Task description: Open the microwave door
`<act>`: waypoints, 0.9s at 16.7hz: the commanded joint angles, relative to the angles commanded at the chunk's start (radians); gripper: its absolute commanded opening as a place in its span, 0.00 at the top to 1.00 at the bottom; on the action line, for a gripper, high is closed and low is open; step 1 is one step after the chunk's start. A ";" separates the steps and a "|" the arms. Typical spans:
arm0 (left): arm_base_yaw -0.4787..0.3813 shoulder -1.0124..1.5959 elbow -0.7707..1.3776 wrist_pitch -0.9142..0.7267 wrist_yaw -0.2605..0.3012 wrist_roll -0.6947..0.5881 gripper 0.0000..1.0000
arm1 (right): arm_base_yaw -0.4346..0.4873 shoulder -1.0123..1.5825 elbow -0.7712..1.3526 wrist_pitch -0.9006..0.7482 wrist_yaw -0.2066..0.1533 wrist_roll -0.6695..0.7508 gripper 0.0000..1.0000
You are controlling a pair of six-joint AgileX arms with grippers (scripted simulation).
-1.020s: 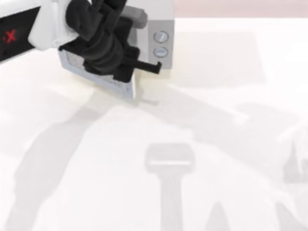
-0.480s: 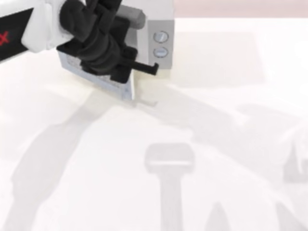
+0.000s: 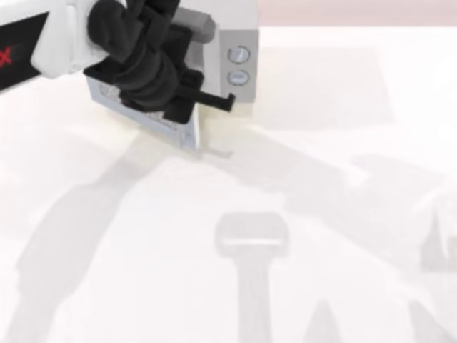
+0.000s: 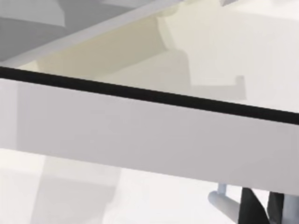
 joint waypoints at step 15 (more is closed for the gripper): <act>0.009 -0.022 -0.026 0.007 0.029 0.040 1.00 | 0.000 0.000 0.000 0.000 0.000 0.000 0.00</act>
